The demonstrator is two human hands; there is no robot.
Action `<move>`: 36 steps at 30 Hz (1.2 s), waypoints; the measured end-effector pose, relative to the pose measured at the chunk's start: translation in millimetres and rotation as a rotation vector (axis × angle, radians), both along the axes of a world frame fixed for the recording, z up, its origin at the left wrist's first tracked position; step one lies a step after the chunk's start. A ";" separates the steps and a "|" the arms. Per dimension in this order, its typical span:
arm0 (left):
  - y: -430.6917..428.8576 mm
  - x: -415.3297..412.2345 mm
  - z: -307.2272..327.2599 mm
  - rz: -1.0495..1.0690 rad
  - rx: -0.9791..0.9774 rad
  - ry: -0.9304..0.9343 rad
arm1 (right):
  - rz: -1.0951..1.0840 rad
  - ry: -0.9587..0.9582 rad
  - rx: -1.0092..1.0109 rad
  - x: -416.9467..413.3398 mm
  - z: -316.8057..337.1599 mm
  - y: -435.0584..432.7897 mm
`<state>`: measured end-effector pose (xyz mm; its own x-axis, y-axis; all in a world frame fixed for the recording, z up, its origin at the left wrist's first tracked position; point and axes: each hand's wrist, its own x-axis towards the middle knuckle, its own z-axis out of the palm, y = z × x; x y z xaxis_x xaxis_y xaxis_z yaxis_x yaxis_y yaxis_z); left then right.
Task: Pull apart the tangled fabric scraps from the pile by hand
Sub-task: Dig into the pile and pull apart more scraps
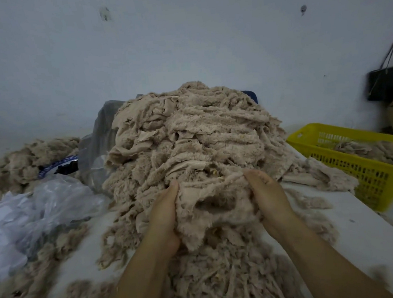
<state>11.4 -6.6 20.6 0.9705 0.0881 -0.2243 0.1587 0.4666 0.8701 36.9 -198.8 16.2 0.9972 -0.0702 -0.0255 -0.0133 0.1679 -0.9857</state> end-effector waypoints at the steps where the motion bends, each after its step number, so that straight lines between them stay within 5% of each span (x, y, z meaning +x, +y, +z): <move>1: 0.6 -1.3 0.0 -0.047 0.035 -0.005 | 0.014 -0.004 0.030 0.3 -0.7 -1.7; 6: -4.8 -13.3 -1.2 -0.323 0.619 -0.161 | 0.138 -0.073 0.212 -2.8 2.5 2.7; 8: -12.5 -14.4 -2.5 -0.428 0.671 -0.201 | 0.170 -0.102 0.163 -4.6 1.5 7.6; 13: -15.7 -10.0 -2.6 -0.207 0.318 -0.239 | 0.170 -0.124 0.106 -7.5 -1.5 12.4; 21: 7.5 5.0 4.0 -0.002 -0.604 -0.255 | 0.073 -0.175 0.015 1.9 -3.9 -7.9; 26: -0.5 8.3 3.3 -0.069 -0.655 -0.274 | 0.616 -0.234 -0.493 -17.7 -8.7 25.9; 30: 13.8 12.1 0.7 -0.012 -0.725 -0.274 | 0.547 -0.333 -0.727 -11.0 -11.0 21.8; 33: 13.4 12.3 -0.2 -0.007 -0.553 -0.243 | 0.376 -0.208 -0.334 -5.0 -6.5 7.3; 36: 4.3 5.0 -1.6 -0.062 0.188 -0.227 | 0.338 -0.101 -0.122 -4.2 -3.4 3.4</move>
<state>16.4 -2.3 19.0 0.9988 0.0460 0.0139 -0.0267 0.2896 0.9568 32.7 -195.4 12.8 0.9615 0.2675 0.0625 0.0505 0.0515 -0.9974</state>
